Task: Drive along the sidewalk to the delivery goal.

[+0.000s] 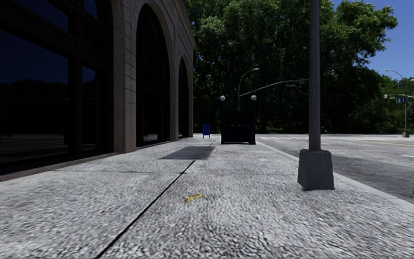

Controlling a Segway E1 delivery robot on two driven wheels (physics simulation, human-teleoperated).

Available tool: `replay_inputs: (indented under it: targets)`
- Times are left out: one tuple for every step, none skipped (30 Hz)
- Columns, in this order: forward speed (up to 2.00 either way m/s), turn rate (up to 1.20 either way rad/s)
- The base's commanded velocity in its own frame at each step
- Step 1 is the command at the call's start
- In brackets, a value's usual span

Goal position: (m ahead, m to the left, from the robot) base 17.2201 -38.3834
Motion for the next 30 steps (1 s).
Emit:
replay_inputs:
  targets:
    - [2.0, 0.0]
    - [2.0, 0.0]
    - [2.0, 0.0]
    - [2.0, 0.0]
    - [2.0, 0.0]
    - [2.0, 0.0]
    - [2.0, 0.0]
    - [2.0, 0.0]
    - [2.0, 0.0]
    - [2.0, 0.0]
    - [2.0, 0.0]
    - [2.0, 0.0]
    - [2.0, 0.0]
    - [2.0, 0.0]
    - [2.0, 0.0]
    - [2.0, 0.0]
    - [2.0, 0.0]
    - [2.0, 0.0]
    - [2.0, 0.0]
    - [2.0, 0.0]
    - [2.0, 0.0]
    - [2.0, 0.0]
    - [2.0, 0.0]
    - [2.0, 0.0]
    - [2.0, 0.0]
    - [2.0, 0.0]
    - [2.0, 0.0]
    - [2.0, 0.0]
    - [2.0, 0.0]
    - [2.0, 0.0]
